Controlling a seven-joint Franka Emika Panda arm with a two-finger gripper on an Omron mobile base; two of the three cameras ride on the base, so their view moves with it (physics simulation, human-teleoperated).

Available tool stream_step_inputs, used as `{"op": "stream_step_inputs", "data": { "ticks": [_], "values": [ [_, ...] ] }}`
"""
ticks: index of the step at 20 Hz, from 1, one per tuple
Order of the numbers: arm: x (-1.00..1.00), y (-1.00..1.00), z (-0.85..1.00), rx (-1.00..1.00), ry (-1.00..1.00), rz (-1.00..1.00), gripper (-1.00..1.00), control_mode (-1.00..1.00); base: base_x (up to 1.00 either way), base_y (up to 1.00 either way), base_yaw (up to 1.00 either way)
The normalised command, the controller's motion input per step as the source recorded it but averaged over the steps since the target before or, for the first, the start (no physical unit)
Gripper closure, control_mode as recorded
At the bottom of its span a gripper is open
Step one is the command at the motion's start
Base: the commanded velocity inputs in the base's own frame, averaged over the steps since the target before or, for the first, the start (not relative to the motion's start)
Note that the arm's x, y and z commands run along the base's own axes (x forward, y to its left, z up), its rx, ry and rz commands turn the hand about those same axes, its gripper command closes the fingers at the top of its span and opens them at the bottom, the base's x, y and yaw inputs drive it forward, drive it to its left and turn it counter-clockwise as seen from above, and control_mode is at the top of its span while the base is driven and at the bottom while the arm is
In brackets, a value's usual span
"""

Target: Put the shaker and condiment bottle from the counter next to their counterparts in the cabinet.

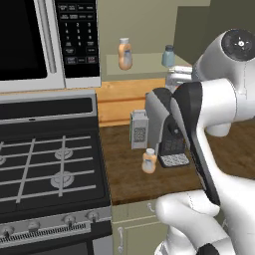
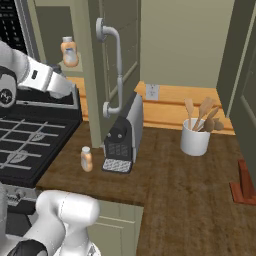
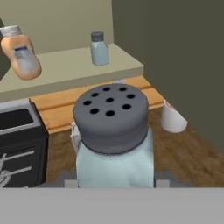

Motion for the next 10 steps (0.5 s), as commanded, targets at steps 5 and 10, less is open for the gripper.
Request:
{"op": "stream_step_inputs", "data": {
  "ticks": [5, 10],
  "values": [
    [0.82, -0.20, 0.02, 0.00, 0.00, 0.00, 1.00, -1.00, 0.00, 0.00, 0.00],
    [0.75, -0.01, 0.00, 0.00, -0.01, 0.02, 1.00, -1.00, 0.00, 0.00, 0.00]
  ]
}}
